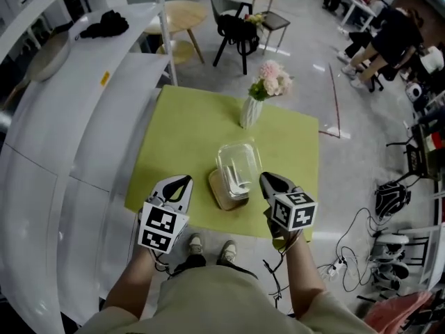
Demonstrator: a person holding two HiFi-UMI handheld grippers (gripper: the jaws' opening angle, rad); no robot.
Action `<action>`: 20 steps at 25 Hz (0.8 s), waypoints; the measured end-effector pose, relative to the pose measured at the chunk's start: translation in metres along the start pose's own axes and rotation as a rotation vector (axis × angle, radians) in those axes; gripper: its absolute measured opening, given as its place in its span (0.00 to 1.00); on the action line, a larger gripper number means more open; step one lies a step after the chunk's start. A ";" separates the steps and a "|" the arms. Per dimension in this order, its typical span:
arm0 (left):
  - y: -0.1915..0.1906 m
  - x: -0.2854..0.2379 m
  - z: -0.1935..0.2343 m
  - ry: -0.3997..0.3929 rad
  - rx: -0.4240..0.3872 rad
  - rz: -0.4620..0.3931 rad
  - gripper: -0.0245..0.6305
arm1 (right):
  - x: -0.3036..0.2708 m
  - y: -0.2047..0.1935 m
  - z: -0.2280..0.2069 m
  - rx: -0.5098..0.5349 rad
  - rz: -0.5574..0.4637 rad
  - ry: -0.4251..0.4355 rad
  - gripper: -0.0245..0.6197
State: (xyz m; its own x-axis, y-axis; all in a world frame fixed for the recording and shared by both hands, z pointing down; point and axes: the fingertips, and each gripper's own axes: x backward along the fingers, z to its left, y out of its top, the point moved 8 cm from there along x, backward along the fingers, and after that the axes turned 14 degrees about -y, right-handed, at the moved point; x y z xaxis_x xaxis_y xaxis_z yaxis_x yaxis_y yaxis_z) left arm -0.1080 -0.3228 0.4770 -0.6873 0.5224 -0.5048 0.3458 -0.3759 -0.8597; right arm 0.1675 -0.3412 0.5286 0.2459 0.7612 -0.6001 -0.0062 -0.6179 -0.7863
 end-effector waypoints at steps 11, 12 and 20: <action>0.097 0.093 -0.022 0.094 -0.179 -0.284 0.05 | 0.152 0.101 0.029 -0.030 -0.459 0.015 0.08; 0.105 0.099 -0.025 0.096 -0.198 -0.305 0.05 | 0.165 0.107 0.033 -0.027 -0.499 0.017 0.08; 0.145 0.145 -0.063 0.097 -0.265 -0.439 0.05 | 0.259 0.126 0.057 0.020 -0.725 -0.007 0.08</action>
State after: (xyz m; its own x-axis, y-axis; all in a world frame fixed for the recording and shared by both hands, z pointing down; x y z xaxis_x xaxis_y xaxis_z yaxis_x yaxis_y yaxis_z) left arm -0.1170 -0.2539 0.2743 -0.7460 0.6604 -0.0864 0.1966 0.0945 -0.9759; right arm 0.1754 -0.2105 0.2655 0.1891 0.9793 0.0724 0.1382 0.0464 -0.9893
